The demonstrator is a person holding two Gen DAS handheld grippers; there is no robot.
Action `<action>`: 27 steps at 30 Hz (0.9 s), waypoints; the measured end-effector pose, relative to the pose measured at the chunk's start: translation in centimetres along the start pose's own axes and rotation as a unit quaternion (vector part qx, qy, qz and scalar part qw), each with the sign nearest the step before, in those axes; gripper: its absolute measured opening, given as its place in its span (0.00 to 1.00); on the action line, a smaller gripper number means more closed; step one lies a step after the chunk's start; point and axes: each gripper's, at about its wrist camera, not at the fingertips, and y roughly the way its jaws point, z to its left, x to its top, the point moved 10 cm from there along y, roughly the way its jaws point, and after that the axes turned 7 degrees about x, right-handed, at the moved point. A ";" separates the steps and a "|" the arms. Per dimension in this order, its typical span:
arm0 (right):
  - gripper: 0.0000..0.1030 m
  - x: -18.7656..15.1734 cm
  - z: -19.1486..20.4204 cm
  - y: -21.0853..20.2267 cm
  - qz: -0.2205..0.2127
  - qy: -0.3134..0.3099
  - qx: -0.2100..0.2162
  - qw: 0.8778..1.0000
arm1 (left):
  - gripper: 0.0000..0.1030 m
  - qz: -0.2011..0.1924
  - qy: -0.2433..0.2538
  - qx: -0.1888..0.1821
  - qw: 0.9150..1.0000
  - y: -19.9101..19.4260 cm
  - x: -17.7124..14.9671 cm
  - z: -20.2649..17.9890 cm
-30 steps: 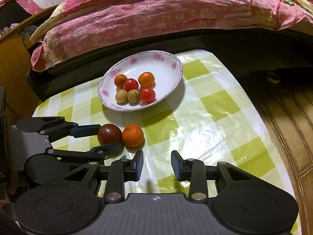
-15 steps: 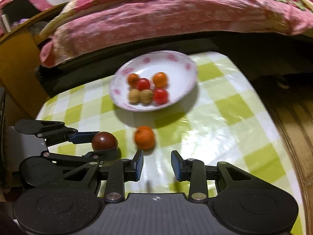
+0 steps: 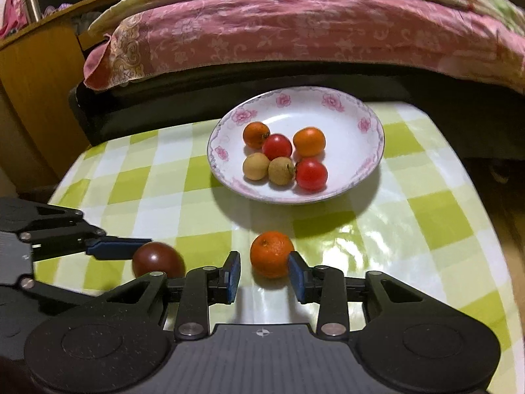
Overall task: Organize fruits
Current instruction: 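Grasp the dark brown tomato with the left tool while the right tool grasps the tangerine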
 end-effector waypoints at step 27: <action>0.28 0.0 -0.7 1.2 0.010 0.018 -0.003 1.000 | 0.45 0.006 -0.002 -0.007 1.000 0.2 -0.4 -0.3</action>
